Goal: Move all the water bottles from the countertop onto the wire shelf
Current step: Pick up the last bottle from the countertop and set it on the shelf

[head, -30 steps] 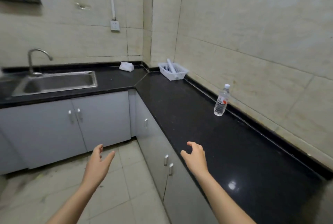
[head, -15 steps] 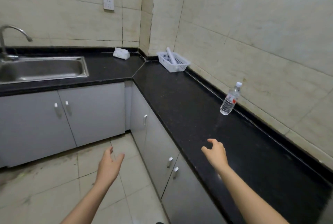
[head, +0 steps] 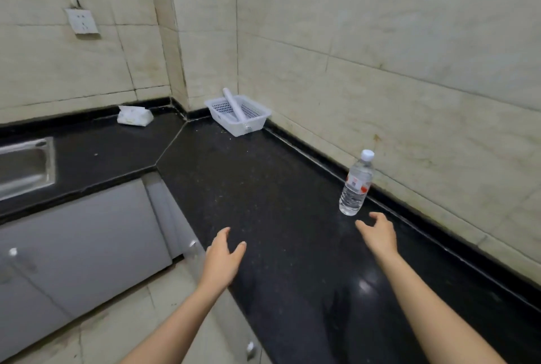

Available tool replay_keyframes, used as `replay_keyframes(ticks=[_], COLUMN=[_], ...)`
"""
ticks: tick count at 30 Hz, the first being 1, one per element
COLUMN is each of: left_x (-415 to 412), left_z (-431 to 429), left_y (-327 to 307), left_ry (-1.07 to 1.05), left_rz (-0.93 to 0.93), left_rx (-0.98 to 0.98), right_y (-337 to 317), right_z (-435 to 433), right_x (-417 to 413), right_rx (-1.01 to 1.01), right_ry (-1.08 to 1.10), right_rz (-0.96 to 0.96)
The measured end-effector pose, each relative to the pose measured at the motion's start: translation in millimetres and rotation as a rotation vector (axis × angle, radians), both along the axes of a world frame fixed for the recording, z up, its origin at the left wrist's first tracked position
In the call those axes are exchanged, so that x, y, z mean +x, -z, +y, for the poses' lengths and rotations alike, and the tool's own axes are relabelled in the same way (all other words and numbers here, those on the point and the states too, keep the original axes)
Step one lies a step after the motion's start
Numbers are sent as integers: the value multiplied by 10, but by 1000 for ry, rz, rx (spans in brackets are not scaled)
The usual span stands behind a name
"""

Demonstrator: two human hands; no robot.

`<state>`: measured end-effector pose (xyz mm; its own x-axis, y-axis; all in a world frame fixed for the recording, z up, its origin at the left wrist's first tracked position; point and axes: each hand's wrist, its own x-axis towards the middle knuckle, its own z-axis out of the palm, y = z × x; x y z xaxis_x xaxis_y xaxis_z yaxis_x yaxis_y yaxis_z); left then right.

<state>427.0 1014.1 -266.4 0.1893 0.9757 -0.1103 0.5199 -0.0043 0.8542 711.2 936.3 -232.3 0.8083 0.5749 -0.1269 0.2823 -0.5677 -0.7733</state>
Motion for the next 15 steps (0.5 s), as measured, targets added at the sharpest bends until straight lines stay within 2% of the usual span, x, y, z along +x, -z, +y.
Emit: replay_keyframes(ticks=[7, 12, 15], left_x=[630, 998, 1233], left_z=[475, 928, 1275], left_y=[316, 611, 862], left_ry=[192, 542, 703], left_rz=[198, 614, 762], left_rx=[53, 362, 434], right_y=[51, 86, 112], right_z=[584, 1054, 1281], right_x=[525, 728, 831], right_rx=[24, 46, 71], right_ry=[64, 130, 220], right_rz=[29, 15, 24])
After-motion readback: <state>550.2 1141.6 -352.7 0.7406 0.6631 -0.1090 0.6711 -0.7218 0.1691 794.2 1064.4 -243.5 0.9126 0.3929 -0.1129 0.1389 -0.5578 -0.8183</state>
